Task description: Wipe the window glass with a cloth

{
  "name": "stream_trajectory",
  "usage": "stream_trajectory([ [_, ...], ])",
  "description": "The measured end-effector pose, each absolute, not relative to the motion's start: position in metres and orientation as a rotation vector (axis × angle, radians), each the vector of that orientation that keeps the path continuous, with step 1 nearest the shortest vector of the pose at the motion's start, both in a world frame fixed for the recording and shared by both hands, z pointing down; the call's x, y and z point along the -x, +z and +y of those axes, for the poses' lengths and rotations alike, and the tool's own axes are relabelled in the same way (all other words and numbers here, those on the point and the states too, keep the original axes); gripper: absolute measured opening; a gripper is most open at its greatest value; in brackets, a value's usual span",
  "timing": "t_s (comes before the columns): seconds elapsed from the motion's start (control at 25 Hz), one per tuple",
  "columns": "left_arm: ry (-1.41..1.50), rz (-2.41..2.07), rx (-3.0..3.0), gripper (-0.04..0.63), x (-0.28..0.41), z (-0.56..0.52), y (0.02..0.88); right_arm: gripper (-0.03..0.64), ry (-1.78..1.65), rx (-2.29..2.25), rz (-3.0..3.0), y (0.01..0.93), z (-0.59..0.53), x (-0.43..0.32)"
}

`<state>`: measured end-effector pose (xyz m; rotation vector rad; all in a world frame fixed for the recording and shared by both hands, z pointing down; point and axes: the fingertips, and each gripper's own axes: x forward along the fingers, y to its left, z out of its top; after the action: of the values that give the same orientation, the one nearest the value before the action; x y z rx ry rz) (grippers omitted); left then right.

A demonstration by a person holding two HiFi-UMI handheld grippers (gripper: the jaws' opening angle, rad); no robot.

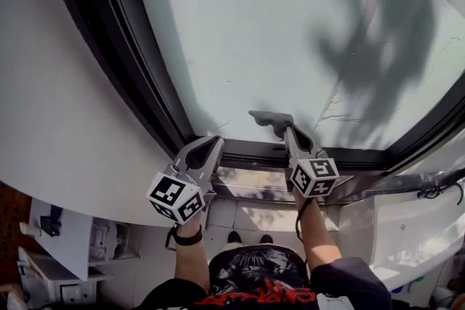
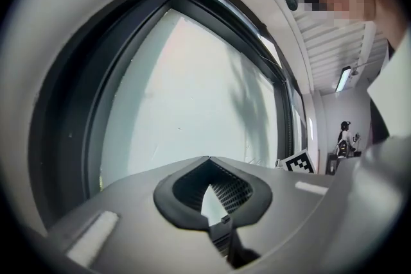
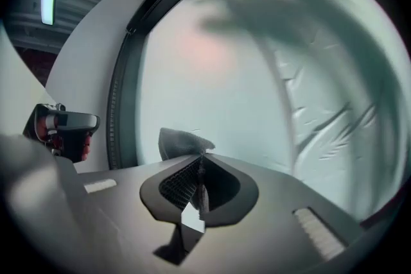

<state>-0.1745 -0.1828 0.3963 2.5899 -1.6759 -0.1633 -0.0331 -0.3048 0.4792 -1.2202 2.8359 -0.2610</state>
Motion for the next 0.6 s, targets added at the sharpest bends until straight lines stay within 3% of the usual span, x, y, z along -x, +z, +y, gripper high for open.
stream_trajectory([
  [0.6, -0.109, -1.375, -2.789, -0.006, 0.064, -0.222, 0.389, 0.017, -0.419, 2.058, 2.123, 0.508, -0.38, -0.375],
])
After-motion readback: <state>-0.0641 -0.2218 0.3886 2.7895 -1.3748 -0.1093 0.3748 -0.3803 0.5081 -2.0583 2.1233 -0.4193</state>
